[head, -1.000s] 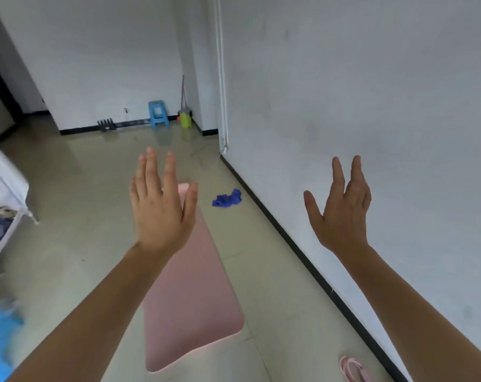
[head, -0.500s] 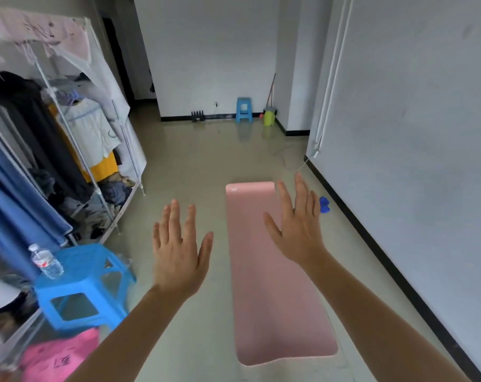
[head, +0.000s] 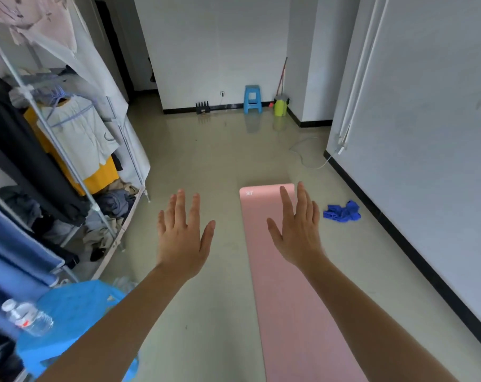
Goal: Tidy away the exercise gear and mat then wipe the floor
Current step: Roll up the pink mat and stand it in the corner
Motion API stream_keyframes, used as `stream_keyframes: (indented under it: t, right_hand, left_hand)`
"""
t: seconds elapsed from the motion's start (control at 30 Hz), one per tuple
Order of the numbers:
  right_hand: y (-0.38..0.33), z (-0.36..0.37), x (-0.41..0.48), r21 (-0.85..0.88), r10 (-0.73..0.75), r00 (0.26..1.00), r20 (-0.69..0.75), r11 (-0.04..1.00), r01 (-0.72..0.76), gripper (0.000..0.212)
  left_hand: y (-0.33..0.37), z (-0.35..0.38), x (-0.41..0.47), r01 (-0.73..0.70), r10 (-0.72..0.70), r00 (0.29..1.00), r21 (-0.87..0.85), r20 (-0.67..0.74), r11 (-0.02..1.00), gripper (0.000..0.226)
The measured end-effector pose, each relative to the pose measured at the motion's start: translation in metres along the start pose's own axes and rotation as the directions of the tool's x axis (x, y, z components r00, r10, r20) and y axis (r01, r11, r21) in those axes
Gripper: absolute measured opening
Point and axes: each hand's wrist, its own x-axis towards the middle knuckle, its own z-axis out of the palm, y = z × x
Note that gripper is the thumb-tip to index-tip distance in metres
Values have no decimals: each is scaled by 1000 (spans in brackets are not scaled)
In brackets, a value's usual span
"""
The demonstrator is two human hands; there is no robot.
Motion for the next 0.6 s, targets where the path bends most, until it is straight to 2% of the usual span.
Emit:
stream_keyframes:
  t: [0.17,0.3,0.4,0.6]
  right_hand:
    - [-46,57,124,16,6,1000,15,1000,-6,74]
    - [-95,112,212,-7,-100,995,16,995,100,74]
    - [-130,164,273,-16,-126,992,24,992,127,74]
    - [-192,254,382,-115,-99,989,110,987,112,75]
  left_hand:
    - [-74,5,112,-2,3,999,30,-47,1000,68]
    - [-146,23,182,26,-25,994,4,-110,1000,68]
    - [-205,52,233,51,-52,994,-19,-93,999,67]
    - [-325,95,355,-49,50,998,24,-41,999,67]
